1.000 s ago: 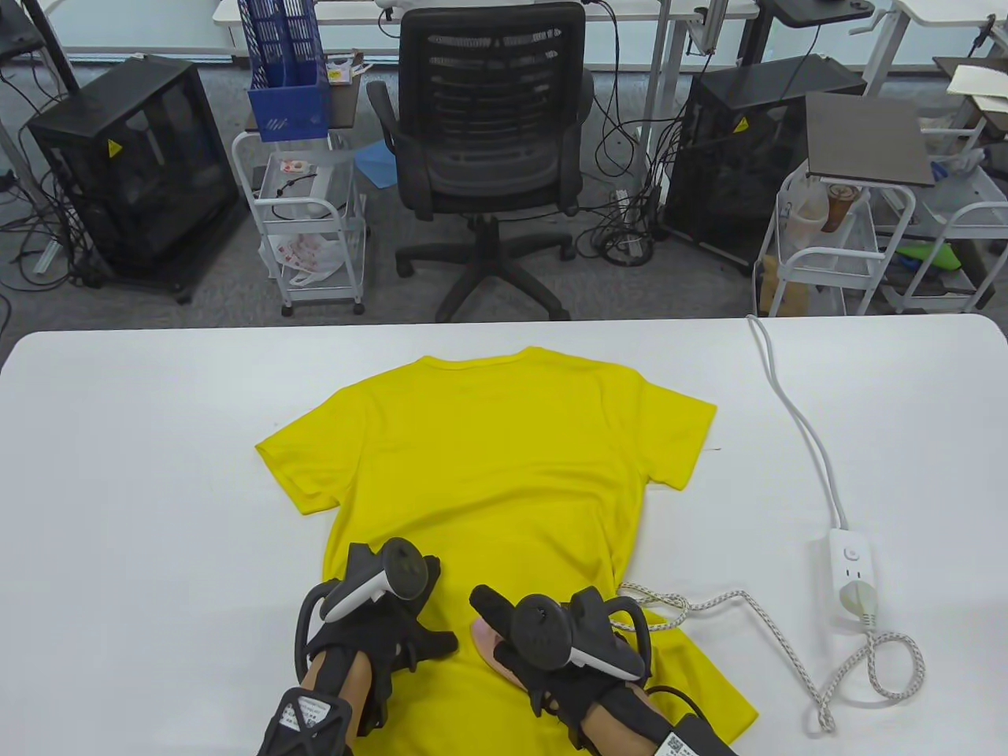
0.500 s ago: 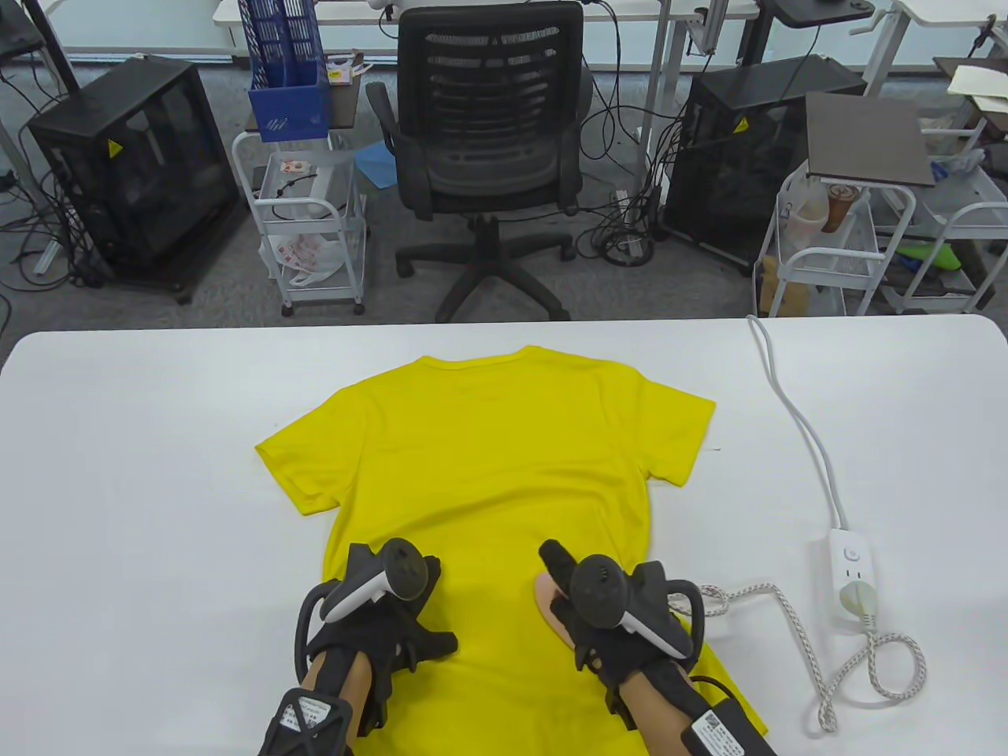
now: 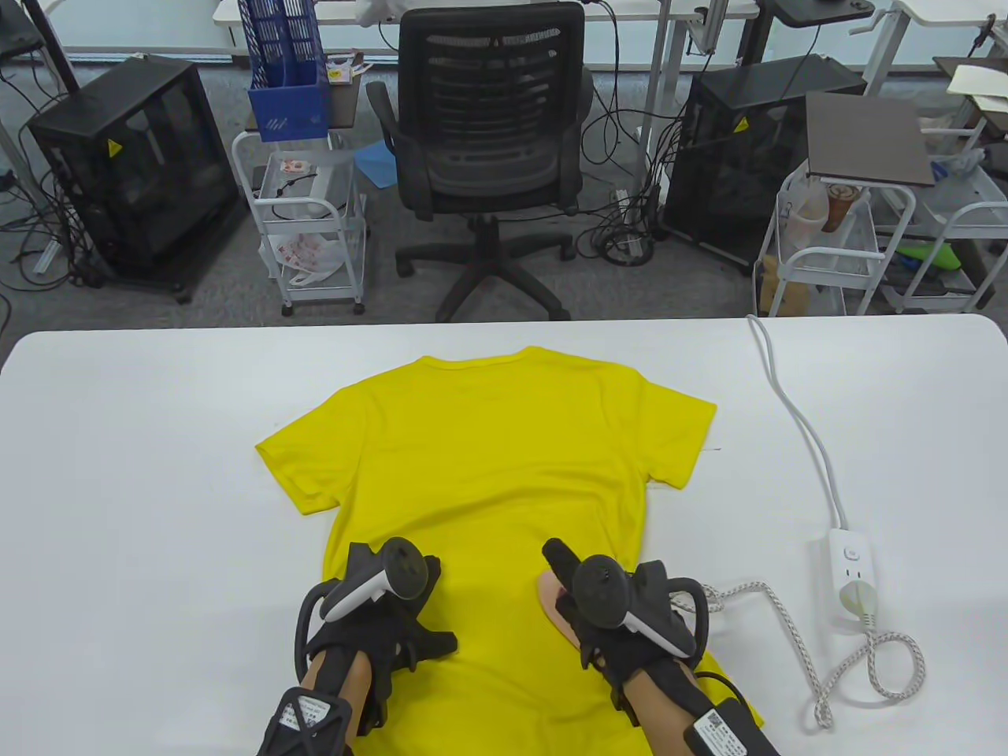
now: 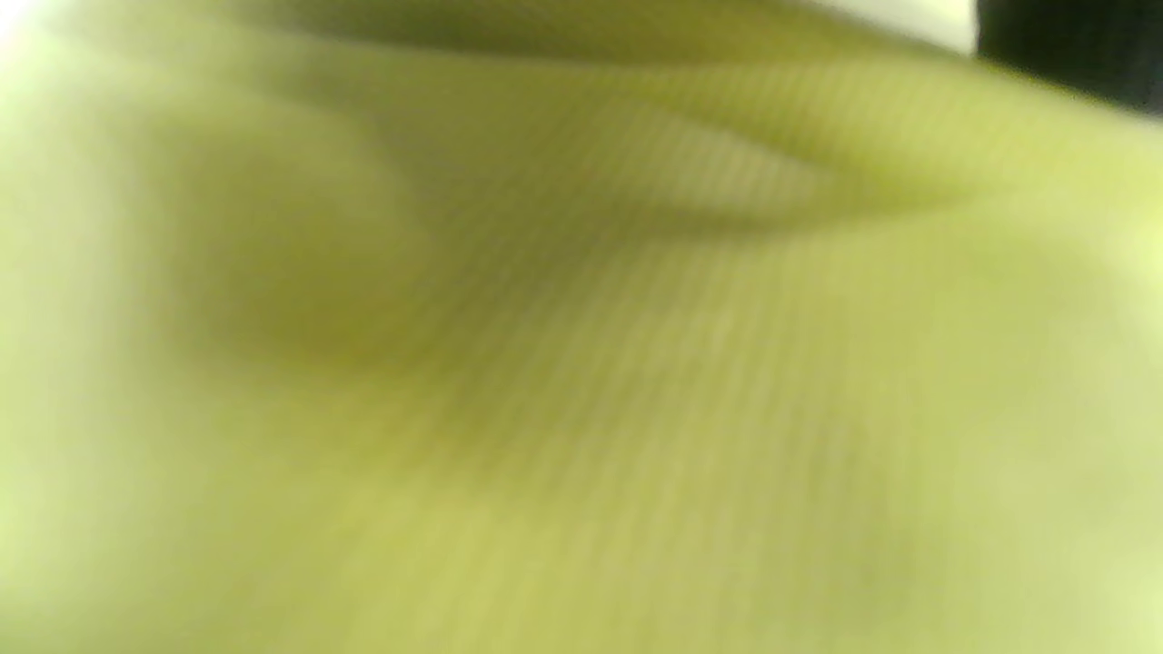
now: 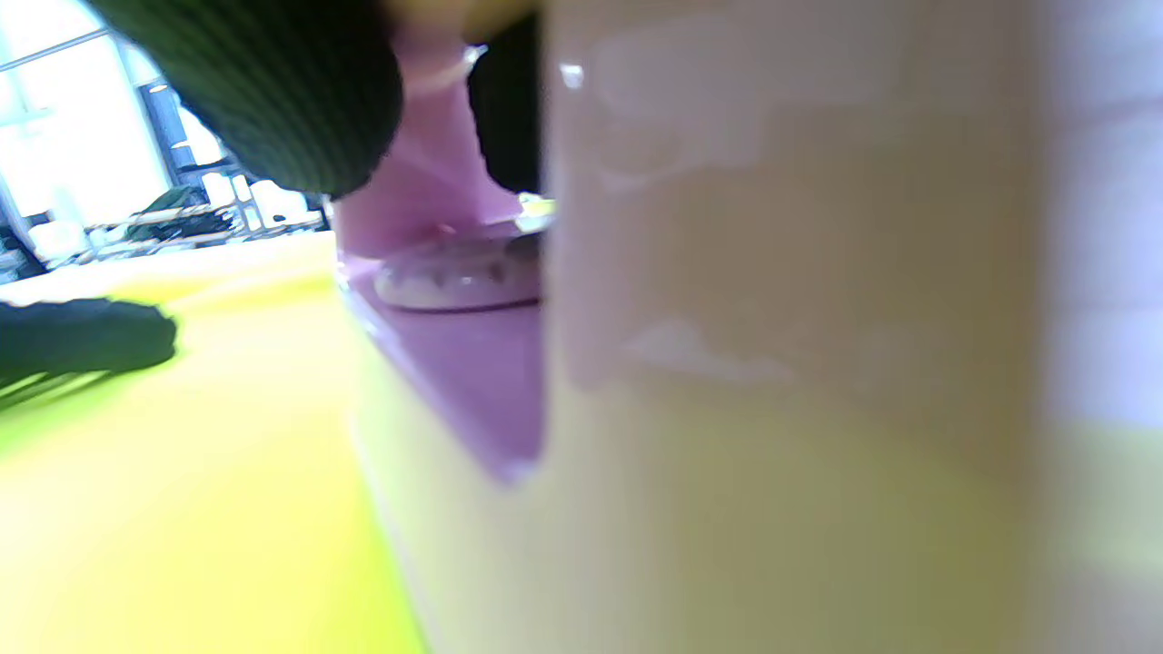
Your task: Iron t-shirt with electric iron on table
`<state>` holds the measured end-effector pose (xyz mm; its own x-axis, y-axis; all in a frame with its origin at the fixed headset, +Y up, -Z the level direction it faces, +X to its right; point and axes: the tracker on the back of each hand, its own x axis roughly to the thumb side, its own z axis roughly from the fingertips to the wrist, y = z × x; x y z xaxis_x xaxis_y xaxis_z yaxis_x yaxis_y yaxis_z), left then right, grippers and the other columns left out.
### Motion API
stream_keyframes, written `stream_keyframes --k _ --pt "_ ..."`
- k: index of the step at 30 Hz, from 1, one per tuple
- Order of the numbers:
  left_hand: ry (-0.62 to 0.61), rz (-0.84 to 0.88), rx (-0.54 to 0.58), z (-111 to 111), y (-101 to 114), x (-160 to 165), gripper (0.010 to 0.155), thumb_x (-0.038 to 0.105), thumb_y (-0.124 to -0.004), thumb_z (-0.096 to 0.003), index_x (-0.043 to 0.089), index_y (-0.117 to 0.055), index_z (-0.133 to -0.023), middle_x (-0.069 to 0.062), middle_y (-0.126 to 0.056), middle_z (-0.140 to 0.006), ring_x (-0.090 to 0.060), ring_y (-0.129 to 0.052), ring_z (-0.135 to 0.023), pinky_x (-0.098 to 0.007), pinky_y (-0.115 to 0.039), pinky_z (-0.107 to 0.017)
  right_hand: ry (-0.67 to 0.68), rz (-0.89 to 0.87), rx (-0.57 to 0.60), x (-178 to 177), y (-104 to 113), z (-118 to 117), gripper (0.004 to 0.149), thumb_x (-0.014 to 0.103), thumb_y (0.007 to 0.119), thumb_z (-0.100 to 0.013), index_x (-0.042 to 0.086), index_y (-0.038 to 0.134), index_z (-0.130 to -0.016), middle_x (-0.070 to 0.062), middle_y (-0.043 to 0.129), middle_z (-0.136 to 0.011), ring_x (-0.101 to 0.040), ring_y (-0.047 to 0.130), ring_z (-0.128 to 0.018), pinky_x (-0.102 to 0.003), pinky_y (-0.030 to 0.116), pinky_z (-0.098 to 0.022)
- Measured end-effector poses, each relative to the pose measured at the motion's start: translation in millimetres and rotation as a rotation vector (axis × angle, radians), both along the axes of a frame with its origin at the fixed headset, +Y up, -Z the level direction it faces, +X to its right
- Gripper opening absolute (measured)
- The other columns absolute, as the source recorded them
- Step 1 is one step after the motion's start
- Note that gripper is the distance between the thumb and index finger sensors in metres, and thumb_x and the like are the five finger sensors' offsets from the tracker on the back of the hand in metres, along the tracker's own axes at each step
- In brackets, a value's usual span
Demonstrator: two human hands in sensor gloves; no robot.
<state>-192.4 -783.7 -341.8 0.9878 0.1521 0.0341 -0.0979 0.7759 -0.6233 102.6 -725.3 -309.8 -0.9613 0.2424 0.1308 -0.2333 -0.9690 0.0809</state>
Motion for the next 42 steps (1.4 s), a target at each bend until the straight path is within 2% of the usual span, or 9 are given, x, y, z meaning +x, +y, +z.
stream_keyframes --k 3,11,14,21,24,30,33,36,42 --pt "-0.001 0.000 0.000 0 0 0 0.101 0.075 -0.078 -0.0345 0.049 -0.013 -0.106 0.000 0.002 -0.114 -0.043 0.002 -0.108 -0.075 -0.022 -0.072 0.046 0.007 -0.009 -10 1 3 0.066 0.048 0.084 -0.043 0.052 0.049 -0.099 -0.008 0.089 -0.067 -0.021 0.096 -0.029 -0.046 0.083 -0.030" --pt "0.002 0.005 0.000 0 0 0 0.100 0.075 -0.078 -0.0348 0.049 -0.013 -0.106 0.000 0.003 -0.114 -0.043 0.003 -0.108 -0.075 -0.022 -0.072 0.332 0.020 -0.028 -74 2 35 0.066 0.049 0.083 -0.042 0.054 0.049 -0.098 -0.008 0.089 -0.068 -0.022 0.096 -0.030 -0.046 0.083 -0.031" --pt "0.003 0.006 0.000 0 0 0 0.100 0.075 -0.078 -0.0346 0.049 -0.013 -0.106 0.000 0.002 -0.114 -0.043 0.003 -0.108 -0.075 -0.022 -0.072 0.298 0.045 0.001 -68 2 31 0.066 0.049 0.083 -0.042 0.054 0.048 -0.098 -0.008 0.089 -0.067 -0.021 0.097 -0.030 -0.046 0.083 -0.030" --pt "0.000 0.003 0.001 0 0 0 0.101 0.075 -0.078 -0.0344 0.049 -0.013 -0.106 0.000 0.002 -0.114 -0.043 0.002 -0.108 -0.075 -0.022 -0.072 0.010 0.025 0.001 -1 1 0 0.066 0.048 0.084 -0.043 0.053 0.048 -0.098 -0.008 0.089 -0.067 -0.021 0.096 -0.029 -0.046 0.084 -0.030" --pt "0.000 0.002 0.000 0 0 0 0.100 0.075 -0.078 -0.0346 0.049 -0.013 -0.106 0.000 0.002 -0.114 -0.043 0.002 -0.108 -0.075 -0.022 -0.072 0.032 -0.025 -0.036 0 1 1 0.066 0.047 0.084 -0.043 0.052 0.049 -0.099 -0.009 0.089 -0.067 -0.022 0.096 -0.029 -0.046 0.083 -0.030" --pt "0.003 0.004 0.000 0 0 0 0.101 0.075 -0.078 -0.0344 0.049 -0.013 -0.106 0.000 0.002 -0.114 -0.043 0.002 -0.108 -0.075 -0.022 -0.072 0.275 -0.044 -0.081 -58 1 25 0.067 0.048 0.083 -0.043 0.050 0.046 -0.099 -0.009 0.088 -0.068 -0.022 0.096 -0.031 -0.046 0.082 -0.031" --pt "0.004 0.006 0.001 0 0 0 0.100 0.075 -0.078 -0.0347 0.049 -0.013 -0.106 0.000 0.002 -0.114 -0.042 0.003 -0.108 -0.075 -0.022 -0.073 0.325 0.013 -0.049 -74 2 35 0.068 0.049 0.082 -0.043 0.050 0.044 -0.099 -0.008 0.088 -0.068 -0.022 0.096 -0.031 -0.046 0.083 -0.031" --pt "0.004 0.006 0.001 0 0 0 0.100 0.075 -0.078 -0.0344 0.049 -0.013 -0.106 0.000 0.002 -0.114 -0.042 0.002 -0.108 -0.075 -0.022 -0.073 0.276 0.039 -0.021 -65 3 29 0.068 0.049 0.083 -0.043 0.052 0.045 -0.098 -0.008 0.089 -0.067 -0.022 0.096 -0.030 -0.046 0.083 -0.030" --pt "0.001 0.000 -0.002 0 0 0 0.101 0.075 -0.078 -0.0345 0.049 -0.013 -0.106 0.000 0.002 -0.114 -0.043 0.002 -0.108 -0.075 -0.022 -0.073 0.052 0.009 -0.010 -4 1 3 0.067 0.049 0.083 -0.043 0.052 0.046 -0.099 -0.008 0.089 -0.067 -0.021 0.096 -0.029 -0.046 0.083 -0.030"
